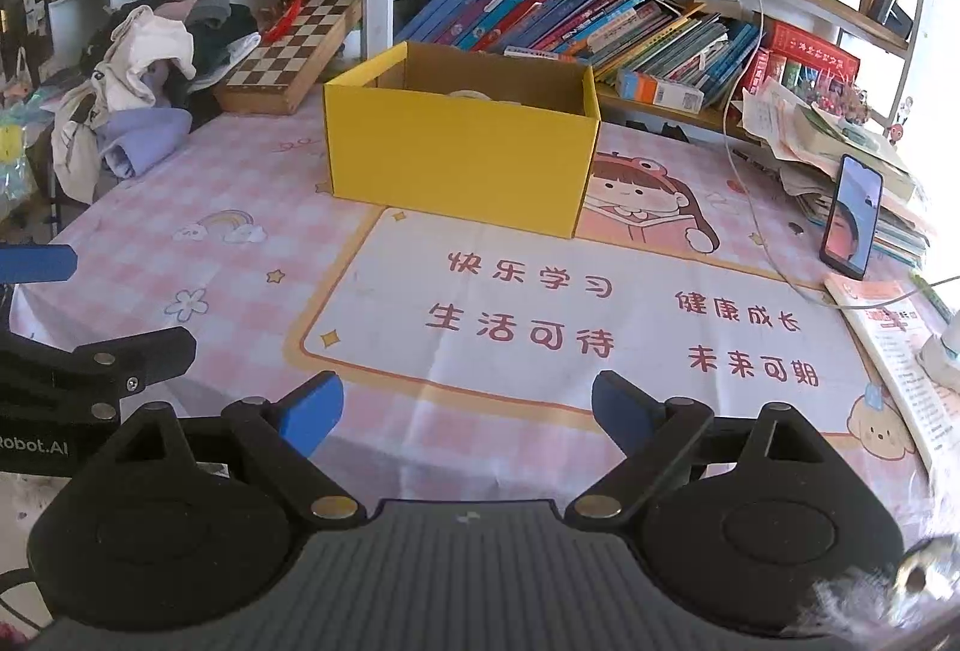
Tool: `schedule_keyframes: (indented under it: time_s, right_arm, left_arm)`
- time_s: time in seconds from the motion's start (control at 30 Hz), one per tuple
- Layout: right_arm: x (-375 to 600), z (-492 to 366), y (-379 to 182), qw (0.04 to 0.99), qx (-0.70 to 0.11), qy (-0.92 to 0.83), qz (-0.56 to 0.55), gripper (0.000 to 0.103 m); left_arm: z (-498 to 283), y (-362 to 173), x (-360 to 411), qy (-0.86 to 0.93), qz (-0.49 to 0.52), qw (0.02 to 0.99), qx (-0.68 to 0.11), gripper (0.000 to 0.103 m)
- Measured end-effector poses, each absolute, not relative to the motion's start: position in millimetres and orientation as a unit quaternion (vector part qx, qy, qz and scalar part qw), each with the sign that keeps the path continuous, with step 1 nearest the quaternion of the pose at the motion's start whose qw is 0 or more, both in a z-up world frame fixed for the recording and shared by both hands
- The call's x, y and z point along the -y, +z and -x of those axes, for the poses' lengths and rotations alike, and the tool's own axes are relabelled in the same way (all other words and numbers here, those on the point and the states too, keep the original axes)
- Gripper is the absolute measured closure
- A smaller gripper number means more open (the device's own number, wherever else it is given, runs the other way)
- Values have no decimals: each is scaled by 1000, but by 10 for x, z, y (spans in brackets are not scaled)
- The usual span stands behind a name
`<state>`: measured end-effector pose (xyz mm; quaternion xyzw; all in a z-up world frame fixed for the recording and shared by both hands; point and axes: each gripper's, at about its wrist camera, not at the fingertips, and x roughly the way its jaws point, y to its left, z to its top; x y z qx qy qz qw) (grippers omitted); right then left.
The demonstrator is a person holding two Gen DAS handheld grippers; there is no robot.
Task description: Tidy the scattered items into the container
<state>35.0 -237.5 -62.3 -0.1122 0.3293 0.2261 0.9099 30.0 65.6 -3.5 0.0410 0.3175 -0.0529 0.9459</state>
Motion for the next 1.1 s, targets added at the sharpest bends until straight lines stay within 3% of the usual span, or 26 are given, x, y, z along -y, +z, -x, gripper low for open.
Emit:
schedule_keyframes:
  time_s: [1.1]
  right_arm:
    - [2358, -313, -642, 909, -328, 229, 115, 6]
  left_arm:
    - [-281, -22, -659, -56, -32, 946, -318, 0]
